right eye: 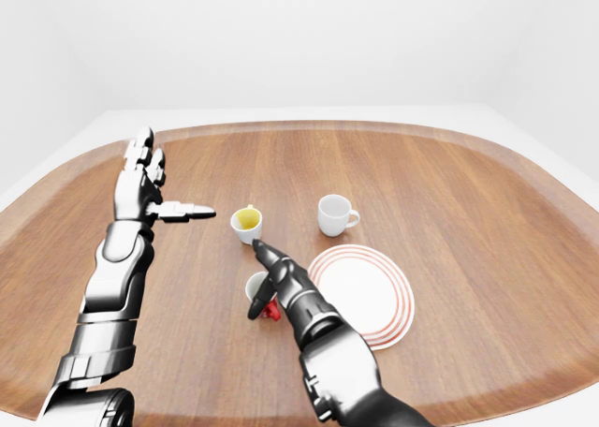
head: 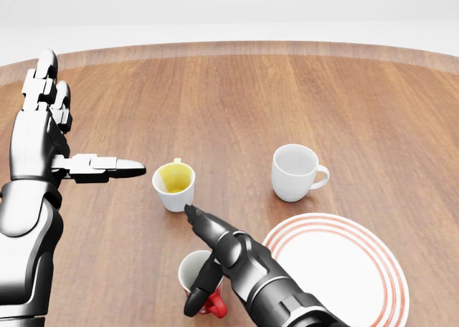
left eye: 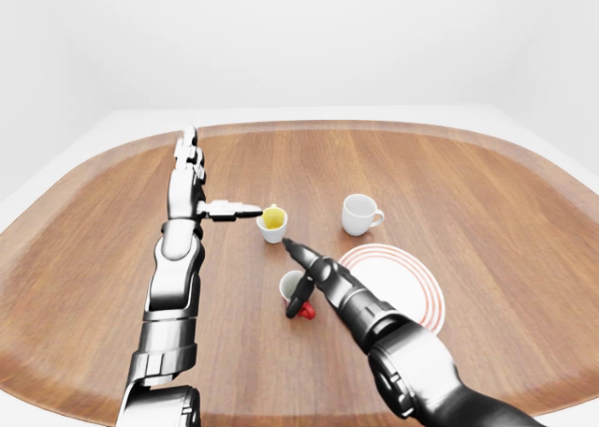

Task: Pick up the red mug and put it on the plate

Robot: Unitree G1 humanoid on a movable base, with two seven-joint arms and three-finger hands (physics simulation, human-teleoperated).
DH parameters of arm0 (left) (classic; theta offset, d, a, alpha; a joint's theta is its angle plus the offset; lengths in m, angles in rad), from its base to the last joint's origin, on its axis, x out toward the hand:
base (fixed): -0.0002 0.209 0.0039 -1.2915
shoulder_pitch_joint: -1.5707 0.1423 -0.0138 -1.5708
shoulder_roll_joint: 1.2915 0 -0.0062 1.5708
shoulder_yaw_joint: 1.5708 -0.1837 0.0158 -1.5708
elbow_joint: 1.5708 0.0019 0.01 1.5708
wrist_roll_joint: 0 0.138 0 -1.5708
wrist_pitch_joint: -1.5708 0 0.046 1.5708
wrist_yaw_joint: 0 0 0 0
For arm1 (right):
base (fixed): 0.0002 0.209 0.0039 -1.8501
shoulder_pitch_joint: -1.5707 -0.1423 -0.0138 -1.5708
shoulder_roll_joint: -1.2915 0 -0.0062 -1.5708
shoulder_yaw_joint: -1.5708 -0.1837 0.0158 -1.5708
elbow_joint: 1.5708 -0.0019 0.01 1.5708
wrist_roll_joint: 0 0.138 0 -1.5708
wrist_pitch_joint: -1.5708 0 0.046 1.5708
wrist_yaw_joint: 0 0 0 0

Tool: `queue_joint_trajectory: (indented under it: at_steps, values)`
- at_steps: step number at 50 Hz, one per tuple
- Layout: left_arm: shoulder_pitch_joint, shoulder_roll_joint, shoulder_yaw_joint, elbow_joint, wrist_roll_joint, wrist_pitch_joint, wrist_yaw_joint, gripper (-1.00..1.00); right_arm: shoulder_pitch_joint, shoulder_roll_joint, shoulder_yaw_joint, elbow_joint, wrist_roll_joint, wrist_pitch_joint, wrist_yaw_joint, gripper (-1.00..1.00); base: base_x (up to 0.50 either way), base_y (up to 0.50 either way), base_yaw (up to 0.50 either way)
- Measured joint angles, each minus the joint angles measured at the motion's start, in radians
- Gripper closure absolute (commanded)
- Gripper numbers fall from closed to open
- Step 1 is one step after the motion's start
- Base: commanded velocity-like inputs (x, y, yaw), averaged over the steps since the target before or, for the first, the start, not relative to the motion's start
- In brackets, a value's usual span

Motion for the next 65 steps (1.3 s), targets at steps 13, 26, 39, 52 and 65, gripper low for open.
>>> queue_joint_trajectory:
  at_steps: [13,26,39,52,65]
  values:
    - [-0.002,0.0,-0.001,0.006,0.0,0.0,0.001,-1.0,0.008,-0.001,-0.003,0.012,-0.015,0.0,-0.002,-1.0,0.0,0.0,0.0]
    - [-0.001,-0.003,-0.004,0.004,0.003,0.0,0.003,-1.0,0.006,-0.002,-0.031,0.011,0.005,0.0,0.015,1.0,0.0,0.0,0.0]
    - [0.005,-0.006,-0.005,-0.003,0.004,0.0,0.003,-1.0,0.013,-0.007,-0.011,0.021,-0.028,0.0,0.038,1.0,0.0,0.0,0.0]
    - [0.005,-0.005,-0.004,0.005,0.003,0.0,0.003,-1.0,0.002,-0.016,-0.005,0.009,-0.007,0.0,0.009,1.0,0.0,0.0,0.0]
    - [0.004,-0.005,-0.005,0.013,0.003,0.0,0.004,-1.0,-0.021,-0.036,-0.003,-0.055,0.024,0.0,0.019,1.0,0.0,0.0,0.0]
